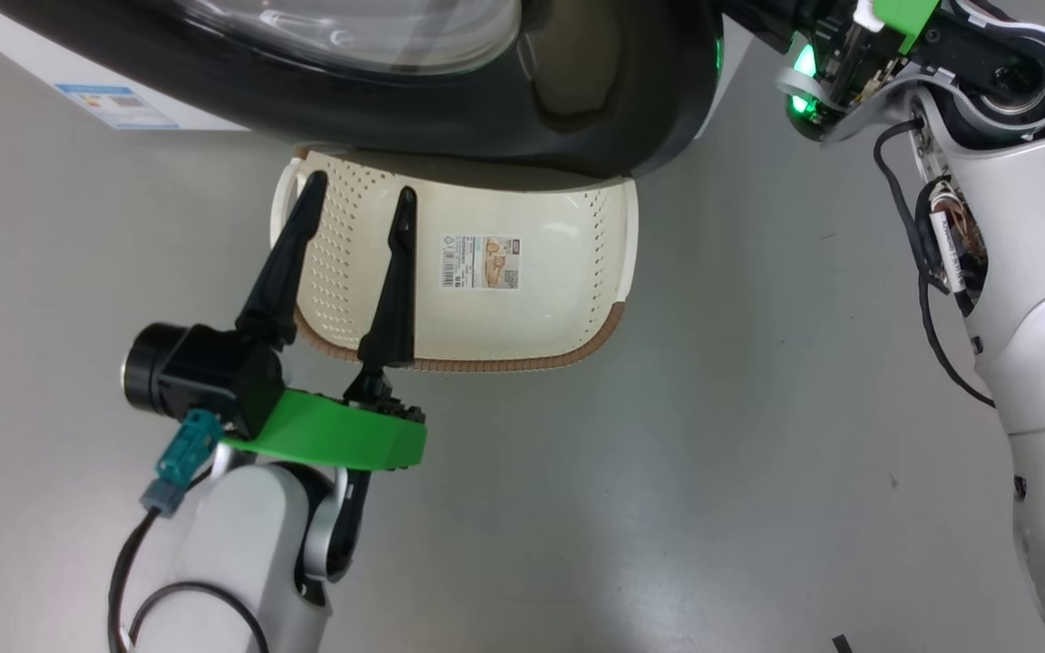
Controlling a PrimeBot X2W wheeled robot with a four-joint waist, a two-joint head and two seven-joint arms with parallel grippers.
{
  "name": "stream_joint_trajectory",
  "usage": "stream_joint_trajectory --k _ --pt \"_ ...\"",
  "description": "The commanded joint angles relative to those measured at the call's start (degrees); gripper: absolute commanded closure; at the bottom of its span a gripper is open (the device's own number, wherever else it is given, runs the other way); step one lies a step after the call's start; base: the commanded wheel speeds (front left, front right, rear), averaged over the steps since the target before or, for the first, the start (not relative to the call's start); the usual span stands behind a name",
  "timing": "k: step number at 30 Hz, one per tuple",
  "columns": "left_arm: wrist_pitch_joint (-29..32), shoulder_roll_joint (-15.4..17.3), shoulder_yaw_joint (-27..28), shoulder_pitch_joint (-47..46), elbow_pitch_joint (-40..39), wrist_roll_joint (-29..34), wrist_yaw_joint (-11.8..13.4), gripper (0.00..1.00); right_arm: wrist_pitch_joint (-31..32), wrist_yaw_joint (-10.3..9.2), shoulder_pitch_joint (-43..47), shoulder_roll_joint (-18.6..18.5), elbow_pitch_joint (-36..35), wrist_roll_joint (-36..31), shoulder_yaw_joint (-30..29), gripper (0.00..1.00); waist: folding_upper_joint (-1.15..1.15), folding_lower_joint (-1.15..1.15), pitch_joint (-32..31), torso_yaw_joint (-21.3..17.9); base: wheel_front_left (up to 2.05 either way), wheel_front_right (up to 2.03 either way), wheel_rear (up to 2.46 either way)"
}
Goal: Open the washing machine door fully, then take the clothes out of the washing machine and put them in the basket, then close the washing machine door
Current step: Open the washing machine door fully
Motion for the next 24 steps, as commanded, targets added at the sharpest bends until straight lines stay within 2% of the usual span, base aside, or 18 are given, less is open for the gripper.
stream_joint_trajectory --k 1,12,17,18,19,20,24 --pt "-0.28 1.05 2.05 1.08 -1.19 0.48 -0.18 0.0 -1.69 0.03 1.83 1.08 -1.94 -1.7 0.36 0.0 0.0 0.0 -0.19 -0.44 0.0 0.0 0.0" --pt "-0.28 1.05 4.5 2.13 -2.25 1.79 -0.44 0.0 -24.54 0.03 10.05 -1.26 -12.36 -14.11 2.44 0.0 0.0 0.0 -0.46 -3.82 0.0 0.0 0.0" --pt "-0.28 1.05 4.98 2.1 -2.35 2.48 -0.67 0.0 -37.86 0.03 12.5 -4.9 -14.88 -22.56 8.63 0.0 0.0 0.0 -0.63 -5.32 0.0 0.0 0.0" --pt "-0.28 1.05 4.98 2.1 -2.35 2.48 -0.67 0.0 -37.86 0.03 12.5 -4.9 -14.88 -22.56 8.63 0.0 0.0 0.0 -0.63 -5.32 0.0 0.0 0.0" --pt "-0.28 1.05 5.23 2.17 -2.37 2.72 -0.72 0.0 -43.14 0.03 13.04 -6.31 -14.68 -25.15 11.48 0.0 0.0 0.0 -0.82 -5.87 0.0 0.0 0.0" --pt "-0.28 1.05 5.23 2.17 -2.37 2.72 -0.72 0.0 -43.14 0.03 13.04 -6.31 -14.68 -25.15 11.48 0.0 0.0 0.0 -0.82 -5.87 0.0 0.0 0.0" --pt "-0.28 1.05 5.75 2.49 -2.36 3.07 -0.83 0.0 -53.92 0.03 13.32 -9.12 -12.66 -30.59 16.87 0.0 0.0 0.0 -1.36 -6.74 0.0 0.0 0.0"
